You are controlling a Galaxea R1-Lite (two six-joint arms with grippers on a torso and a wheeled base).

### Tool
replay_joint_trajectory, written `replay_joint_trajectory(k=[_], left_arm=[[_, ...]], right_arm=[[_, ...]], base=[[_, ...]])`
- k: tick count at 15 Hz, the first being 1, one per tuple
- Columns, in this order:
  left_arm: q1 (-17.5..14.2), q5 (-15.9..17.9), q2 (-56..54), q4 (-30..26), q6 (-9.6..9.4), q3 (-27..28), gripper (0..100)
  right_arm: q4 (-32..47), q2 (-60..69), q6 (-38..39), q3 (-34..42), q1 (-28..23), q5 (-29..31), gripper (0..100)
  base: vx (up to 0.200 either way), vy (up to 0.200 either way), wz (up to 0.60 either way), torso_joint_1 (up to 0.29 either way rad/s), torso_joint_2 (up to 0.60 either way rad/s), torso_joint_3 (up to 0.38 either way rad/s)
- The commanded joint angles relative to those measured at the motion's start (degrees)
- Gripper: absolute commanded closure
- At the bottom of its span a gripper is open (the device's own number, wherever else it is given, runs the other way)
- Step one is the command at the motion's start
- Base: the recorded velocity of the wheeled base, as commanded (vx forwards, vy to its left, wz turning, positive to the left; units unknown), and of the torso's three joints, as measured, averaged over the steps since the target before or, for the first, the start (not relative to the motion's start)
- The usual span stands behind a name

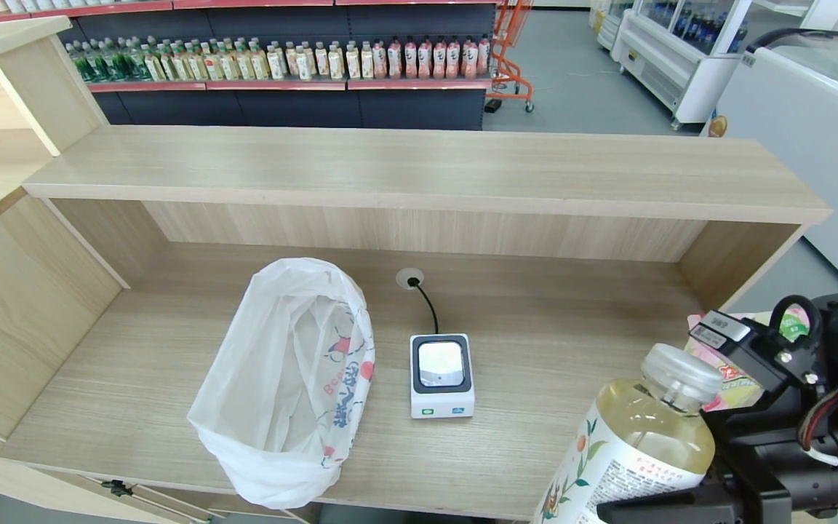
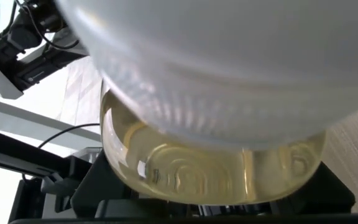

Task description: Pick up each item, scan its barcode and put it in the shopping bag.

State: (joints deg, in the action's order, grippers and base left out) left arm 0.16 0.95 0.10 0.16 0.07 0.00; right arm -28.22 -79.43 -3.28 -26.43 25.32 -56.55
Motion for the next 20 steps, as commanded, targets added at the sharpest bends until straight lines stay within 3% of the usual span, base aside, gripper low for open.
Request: replay_joint_trajectory(k=[1,20], left_arm=[[0.02,0.02,-0.01,0.02,0.01,0.00,0],[0.02,0.02,-0.01,0.02,0.01,0.00,0]], right_arm=[[-0.08,0.07,1.08,-0.73,1.14,0.04,100],[-0.17,-1.25,0.99,-1.08,3.24,-0.05,100]], base=[[0.000,0.000,0.00,0.000,0.00,0.000],[0.000,0.000,0.00,0.000,0.00,0.000]])
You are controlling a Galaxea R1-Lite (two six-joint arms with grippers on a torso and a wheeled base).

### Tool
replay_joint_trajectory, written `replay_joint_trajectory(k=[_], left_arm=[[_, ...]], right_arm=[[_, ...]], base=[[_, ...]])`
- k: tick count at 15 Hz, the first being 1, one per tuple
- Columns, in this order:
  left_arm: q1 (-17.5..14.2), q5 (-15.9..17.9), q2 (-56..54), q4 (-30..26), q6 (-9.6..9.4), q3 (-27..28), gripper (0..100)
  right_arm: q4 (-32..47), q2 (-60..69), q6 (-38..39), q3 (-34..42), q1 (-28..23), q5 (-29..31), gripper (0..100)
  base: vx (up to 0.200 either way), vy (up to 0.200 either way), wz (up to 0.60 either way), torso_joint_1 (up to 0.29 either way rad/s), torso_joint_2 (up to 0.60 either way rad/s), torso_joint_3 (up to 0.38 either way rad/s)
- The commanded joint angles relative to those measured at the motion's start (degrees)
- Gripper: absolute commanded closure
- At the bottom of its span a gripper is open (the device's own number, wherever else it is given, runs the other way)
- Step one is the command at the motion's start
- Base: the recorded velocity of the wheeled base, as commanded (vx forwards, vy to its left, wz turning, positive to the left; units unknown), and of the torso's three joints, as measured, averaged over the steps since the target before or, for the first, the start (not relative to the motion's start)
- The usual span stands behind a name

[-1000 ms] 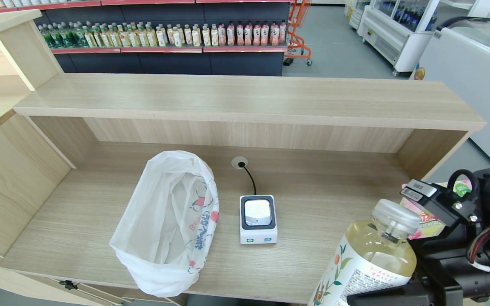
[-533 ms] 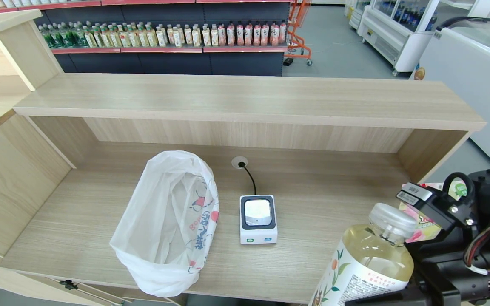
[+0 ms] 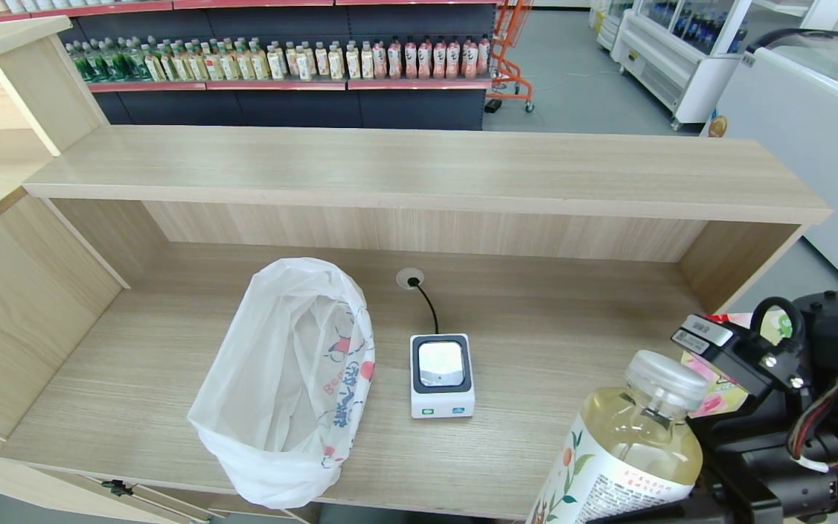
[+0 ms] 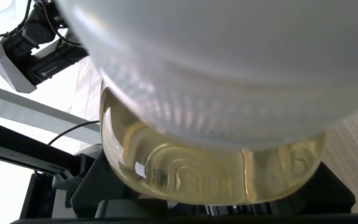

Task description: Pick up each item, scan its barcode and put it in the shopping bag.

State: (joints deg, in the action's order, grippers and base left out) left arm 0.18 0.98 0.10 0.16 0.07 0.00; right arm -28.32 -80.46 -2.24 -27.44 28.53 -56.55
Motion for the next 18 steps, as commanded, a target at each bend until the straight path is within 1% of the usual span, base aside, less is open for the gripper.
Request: replay_joint_trajectory(k=[1,4,5,6,7,8,10,12,13,16,17,18], left_arm=[[-0.01,-0.01,-0.01,0.02,0.01,0.00,0],[-0.01,-0.01,-0.01,0.02,0.01,0.00,0],[-0.01,-0.01,-0.01,0.02,0.01,0.00,0],[-0.01,-0.01,-0.01,0.02,0.01,0.00,0],[-0.01,-0.01,-0.01,0.02,0.01,0.00,0],[-0.01,-0.01,-0.01,0.02,0.01,0.00,0],[-0.01,-0.01,-0.01,0.02,0.01,0.00,0],[-0.01,-0.01,-0.01,0.02,0.01,0.00,0],[-0.01,-0.01,-0.01,0.02,0.01,0.00,0],[-0.01,-0.01,-0.01,0.02,0.01,0.00,0],[-0.01,-0.01,-0.01,0.02,0.01,0.00,0],[-0.01,-0.01,-0.01,0.02,0.01,0.00,0]], right_arm=[[-0.07,-0.31,-0.04,-0.07,0.04,0.04,100],[-0.86,-0.93,-1.45,-0.24,0.04,0.57,100],[-1.74,-1.02,-4.00,-0.86,-0.31,1.36,100],[-2.18,-0.67,-7.34,-1.30,-0.49,5.22,100],[-2.36,-0.58,-12.52,-2.09,-1.02,11.55,100],[-2.27,-0.67,-18.41,-3.14,-1.90,14.72,100],[-2.36,-1.28,-30.01,-5.87,-3.74,16.83,100],[-2.27,-1.28,-35.81,-7.01,-3.92,18.41,100],[-2.18,-1.46,-43.20,-8.51,-3.83,21.75,100],[-2.09,-1.98,-55.59,-11.14,-3.65,31.50,100],[-2.18,-2.16,-58.31,-11.32,-3.65,33.00,100],[-2.27,-2.86,-63.76,-11.14,-3.74,35.63,100]], base=[[0.000,0.000,0.00,0.000,0.00,0.000],[0.000,0.000,0.00,0.000,0.00,0.000],[0.000,0.000,0.00,0.000,0.00,0.000],[0.000,0.000,0.00,0.000,0.00,0.000],[0.000,0.000,0.00,0.000,0.00,0.000],[0.000,0.000,0.00,0.000,0.00,0.000],[0.000,0.000,0.00,0.000,0.00,0.000],[0.000,0.000,0.00,0.000,0.00,0.000],[0.000,0.000,0.00,0.000,0.00,0.000],[0.000,0.000,0.00,0.000,0.00,0.000],[0.000,0.000,0.00,0.000,0.00,0.000],[0.000,0.000,0.00,0.000,0.00,0.000]])
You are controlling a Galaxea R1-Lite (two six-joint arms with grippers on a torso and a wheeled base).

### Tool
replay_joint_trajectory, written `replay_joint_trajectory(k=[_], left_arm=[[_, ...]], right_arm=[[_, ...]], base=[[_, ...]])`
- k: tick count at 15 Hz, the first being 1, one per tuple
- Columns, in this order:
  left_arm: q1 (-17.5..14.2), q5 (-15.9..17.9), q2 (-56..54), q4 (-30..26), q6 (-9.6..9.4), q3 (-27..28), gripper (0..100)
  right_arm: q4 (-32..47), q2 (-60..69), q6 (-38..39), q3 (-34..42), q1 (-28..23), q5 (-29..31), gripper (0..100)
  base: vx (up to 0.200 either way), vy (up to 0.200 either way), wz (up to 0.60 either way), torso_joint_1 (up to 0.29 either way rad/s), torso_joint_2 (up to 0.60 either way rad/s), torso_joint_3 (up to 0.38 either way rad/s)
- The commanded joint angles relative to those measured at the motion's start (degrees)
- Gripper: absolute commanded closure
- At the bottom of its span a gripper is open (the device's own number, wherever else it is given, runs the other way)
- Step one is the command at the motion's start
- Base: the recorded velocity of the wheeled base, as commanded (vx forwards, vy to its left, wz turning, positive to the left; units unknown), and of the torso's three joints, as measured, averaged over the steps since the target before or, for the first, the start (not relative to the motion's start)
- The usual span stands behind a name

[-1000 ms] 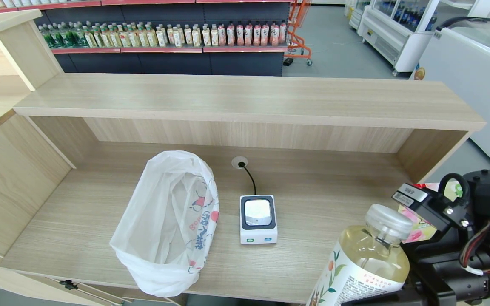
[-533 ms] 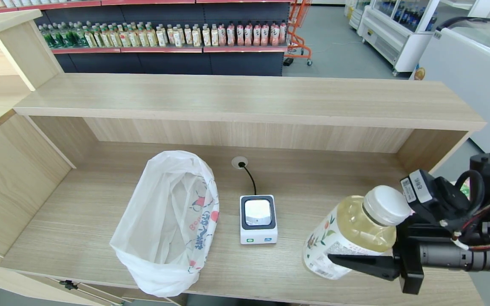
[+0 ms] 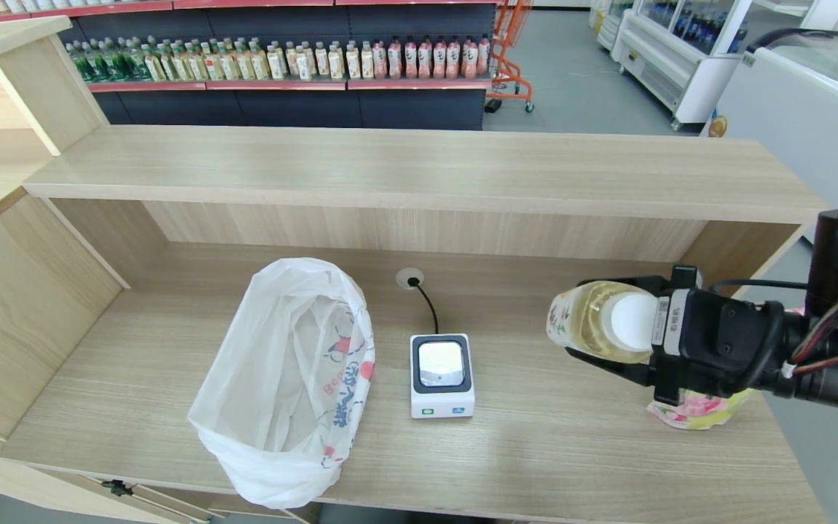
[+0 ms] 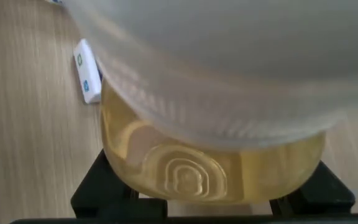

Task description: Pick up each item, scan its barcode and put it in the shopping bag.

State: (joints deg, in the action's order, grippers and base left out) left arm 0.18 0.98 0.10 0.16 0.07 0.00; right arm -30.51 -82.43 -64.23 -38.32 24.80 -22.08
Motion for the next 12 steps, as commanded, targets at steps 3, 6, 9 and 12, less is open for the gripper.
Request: replay_joint_trajectory(k=[3,6,9,12], left_arm=[[-0.01,-0.01,-0.01,0.02,0.01,0.00,0],[-0.01,-0.01,-0.01,0.02,-0.25,0.00,0],[-0.01,-0.01,-0.01,0.02,-0.07,0.00,0],[-0.01,-0.01,-0.01,0.02,-0.25,0.00,0]], right_arm=[[-1.30,-1.77,-11.88,0.43,1.48,4.15,100],[-9.65,-5.37,-13.20,2.02,4.56,5.38,100],[-14.22,-8.62,-14.61,3.16,6.76,6.26,100],[-20.02,-11.96,-16.10,4.74,7.72,6.08,100]], base=[[0.000,0.000,0.00,0.000,0.00,0.000],[0.000,0.000,0.00,0.000,0.00,0.000],[0.000,0.000,0.00,0.000,0.00,0.000],[0.000,0.000,0.00,0.000,0.00,0.000]])
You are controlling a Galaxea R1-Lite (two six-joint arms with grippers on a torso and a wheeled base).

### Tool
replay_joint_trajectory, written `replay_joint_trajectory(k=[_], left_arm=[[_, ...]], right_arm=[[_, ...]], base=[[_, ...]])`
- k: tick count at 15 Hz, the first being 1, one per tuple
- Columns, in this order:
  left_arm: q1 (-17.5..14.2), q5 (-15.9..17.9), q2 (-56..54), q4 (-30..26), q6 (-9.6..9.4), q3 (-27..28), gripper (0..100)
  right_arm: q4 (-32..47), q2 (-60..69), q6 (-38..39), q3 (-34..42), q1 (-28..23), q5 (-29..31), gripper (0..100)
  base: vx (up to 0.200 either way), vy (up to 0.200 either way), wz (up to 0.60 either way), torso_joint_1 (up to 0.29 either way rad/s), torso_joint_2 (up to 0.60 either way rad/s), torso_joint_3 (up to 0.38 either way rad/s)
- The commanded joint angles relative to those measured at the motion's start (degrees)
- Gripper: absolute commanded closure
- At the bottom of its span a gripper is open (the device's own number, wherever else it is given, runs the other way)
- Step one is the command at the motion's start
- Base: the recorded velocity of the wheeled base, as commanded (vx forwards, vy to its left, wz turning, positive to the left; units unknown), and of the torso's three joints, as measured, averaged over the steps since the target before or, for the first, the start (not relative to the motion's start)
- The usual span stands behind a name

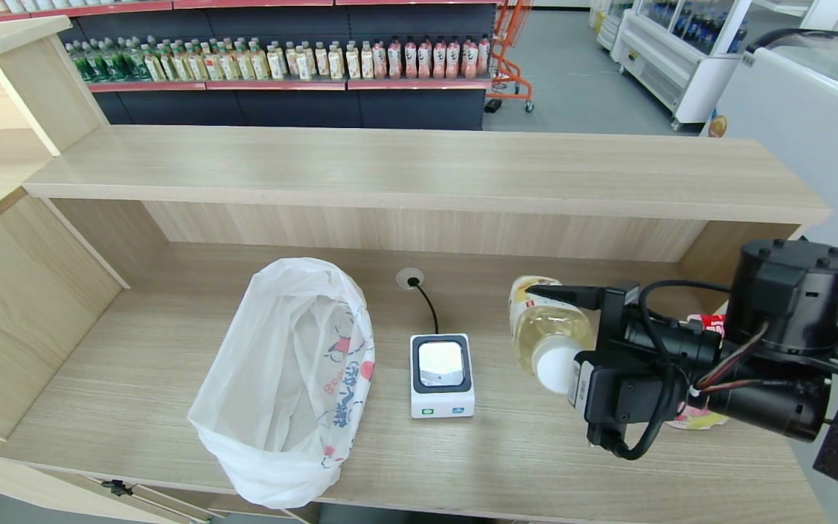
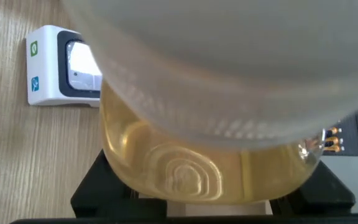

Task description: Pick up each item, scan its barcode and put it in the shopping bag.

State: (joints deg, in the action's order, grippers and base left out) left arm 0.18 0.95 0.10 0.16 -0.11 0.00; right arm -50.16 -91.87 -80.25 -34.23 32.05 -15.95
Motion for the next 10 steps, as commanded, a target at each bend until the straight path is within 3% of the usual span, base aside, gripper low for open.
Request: replay_joint_trajectory(k=[1,10], left_arm=[[-0.01,0.02,-0.01,0.02,0.02,0.00,0],[-0.01,0.02,-0.01,0.02,0.11,0.00,0]], right_arm=[[-2.83,-4.02,-0.08,1.36,0.47,0.12,100],[-16.46,-15.53,-0.08,1.89,4.16,0.30,100]], base=[[0.000,0.000,0.00,0.000,0.00,0.000],[0.000,0.000,0.00,0.000,0.00,0.000]])
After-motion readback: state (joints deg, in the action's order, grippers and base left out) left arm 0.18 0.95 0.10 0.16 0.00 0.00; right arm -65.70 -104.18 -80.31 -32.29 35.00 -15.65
